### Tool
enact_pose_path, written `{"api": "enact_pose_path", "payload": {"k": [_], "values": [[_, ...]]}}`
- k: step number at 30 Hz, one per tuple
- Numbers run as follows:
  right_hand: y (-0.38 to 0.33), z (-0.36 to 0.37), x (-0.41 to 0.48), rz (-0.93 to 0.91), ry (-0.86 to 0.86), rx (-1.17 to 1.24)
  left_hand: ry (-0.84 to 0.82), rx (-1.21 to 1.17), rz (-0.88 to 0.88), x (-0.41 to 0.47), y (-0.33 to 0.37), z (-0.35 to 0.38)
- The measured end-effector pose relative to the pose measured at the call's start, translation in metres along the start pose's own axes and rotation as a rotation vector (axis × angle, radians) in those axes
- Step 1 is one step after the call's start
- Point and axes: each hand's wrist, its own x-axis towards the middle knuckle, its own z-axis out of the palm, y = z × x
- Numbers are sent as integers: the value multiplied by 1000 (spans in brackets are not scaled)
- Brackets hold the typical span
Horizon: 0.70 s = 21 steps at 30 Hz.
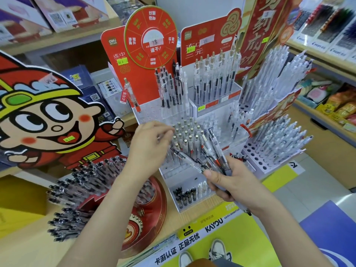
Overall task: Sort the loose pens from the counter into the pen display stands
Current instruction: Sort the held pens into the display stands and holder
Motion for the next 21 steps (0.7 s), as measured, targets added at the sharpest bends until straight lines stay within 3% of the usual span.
{"api": "enact_pose_path", "payload": {"k": [2,3,5,7,12,16,19,21], "values": [[-3,-1,-1,-9,-29,-52,-36,-317,-74,-1,13,-15],[-5,-1,-1,-13,-46,-77,-139,-418,-87,-2,21,-21],[-8,1,0,-29,-85,-101,-378,-457,-86,-6,33,-24],[-11,6,2,-44,-130,-106,-421,-496,-120,-9,37,-21],[-17,12,6,-54,-197,-156,-178,-606,-217,-14,32,-23],[-9,0,1,9,-185,-258,191,-611,-214,-8,17,-47],[0,-15,-1,68,-17,-208,375,-418,-58,-11,3,-64],[4,-25,1,68,113,-147,362,-311,-30,-17,-3,-60]]}}
